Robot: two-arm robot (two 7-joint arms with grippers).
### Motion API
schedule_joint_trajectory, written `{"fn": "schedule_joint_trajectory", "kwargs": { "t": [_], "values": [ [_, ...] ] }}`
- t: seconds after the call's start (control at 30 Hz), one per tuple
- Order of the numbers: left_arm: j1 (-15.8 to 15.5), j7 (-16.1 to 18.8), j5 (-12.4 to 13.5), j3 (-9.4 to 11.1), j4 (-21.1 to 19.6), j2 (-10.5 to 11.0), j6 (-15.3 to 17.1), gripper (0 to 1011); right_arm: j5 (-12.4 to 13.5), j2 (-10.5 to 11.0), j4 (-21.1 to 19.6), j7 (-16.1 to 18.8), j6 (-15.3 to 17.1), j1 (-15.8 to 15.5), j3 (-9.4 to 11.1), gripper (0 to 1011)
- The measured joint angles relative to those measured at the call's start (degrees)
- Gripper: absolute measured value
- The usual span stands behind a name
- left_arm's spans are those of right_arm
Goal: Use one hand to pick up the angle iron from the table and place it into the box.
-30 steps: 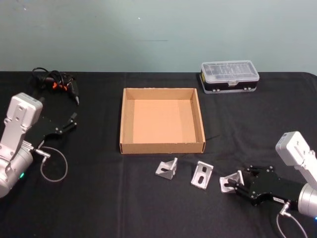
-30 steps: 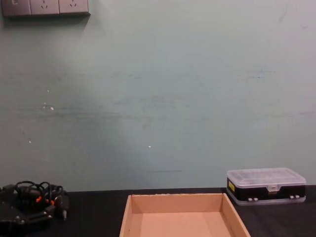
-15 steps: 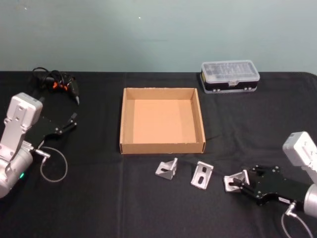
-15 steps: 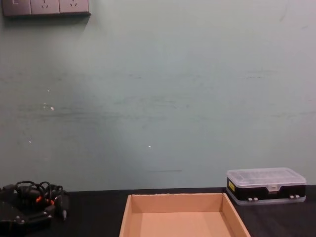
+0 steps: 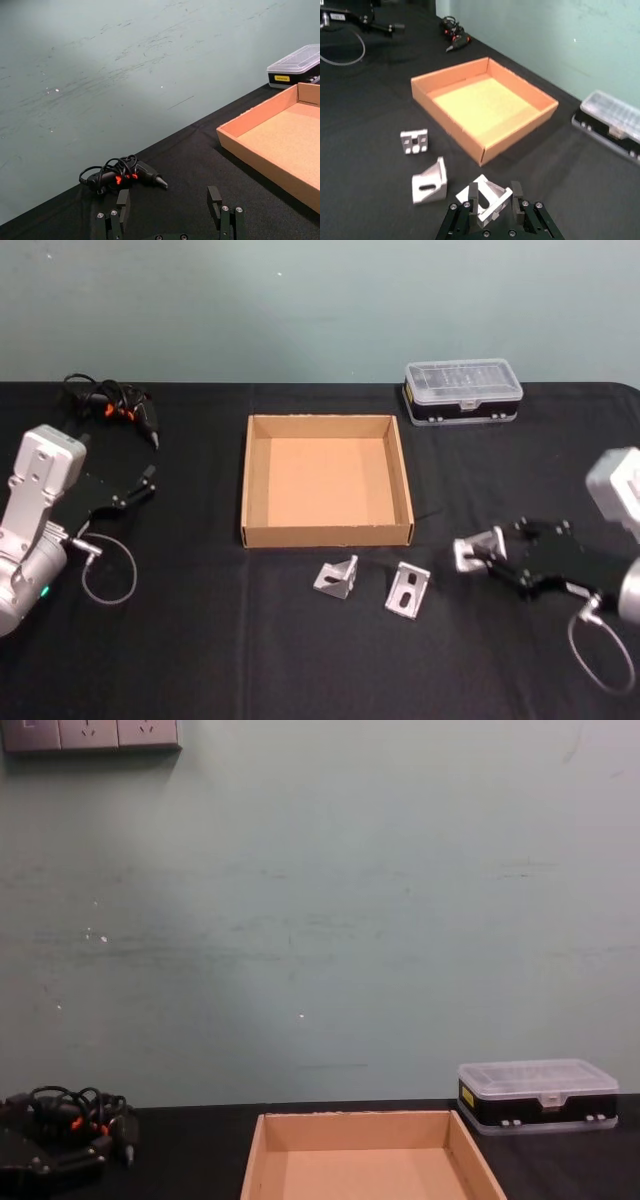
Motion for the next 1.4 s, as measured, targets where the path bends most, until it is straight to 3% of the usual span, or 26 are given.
{"fn": "schedule_joint_trajectory", "kwargs": {
  "t": [0.17, 0.23, 0.27, 0.47, 0.5, 0.7, 0.73, 1.1, 1.4],
  "values": [
    [0.0, 0.0, 0.0, 0.0, 0.0, 0.0, 0.0, 1011, -1.0, -1.7, 1.9, 1.3, 2.0, 5.6, -2.6, 392],
    [0.0, 0.0, 0.0, 0.0, 0.0, 0.0, 0.0, 1011, -1.8, -3.1, 3.4, 2.1, 3.6, 9.5, -4.5, 392],
    [0.0, 0.0, 0.0, 0.0, 0.0, 0.0, 0.0, 1011, -1.8, -3.1, 3.4, 2.1, 3.6, 9.5, -4.5, 392],
    [0.0, 0.0, 0.0, 0.0, 0.0, 0.0, 0.0, 1011, -3.3, -7.1, 7.4, 3.5, 7.0, 18.1, -9.2, 392],
    [0.0, 0.0, 0.0, 0.0, 0.0, 0.0, 0.0, 1011, -3.3, -7.1, 7.4, 3.5, 7.0, 18.1, -9.2, 392],
    [0.0, 0.0, 0.0, 0.0, 0.0, 0.0, 0.0, 1011, -4.5, -12.4, 14.7, 4.3, 8.9, 25.7, -13.6, 392],
    [0.0, 0.0, 0.0, 0.0, 0.0, 0.0, 0.0, 1011, -4.5, -12.4, 14.7, 4.3, 8.9, 25.7, -13.6, 392],
    [0.0, 0.0, 0.0, 0.0, 0.0, 0.0, 0.0, 1011, -6.0, -21.3, 29.6, 3.4, 8.5, 34.2, -17.6, 392],
    [0.0, 0.0, 0.0, 0.0, 0.0, 0.0, 0.0, 1012, -7.7, -25.7, 36.7, 1.9, 7.8, 37.6, -18.9, 392]
  ]
}}
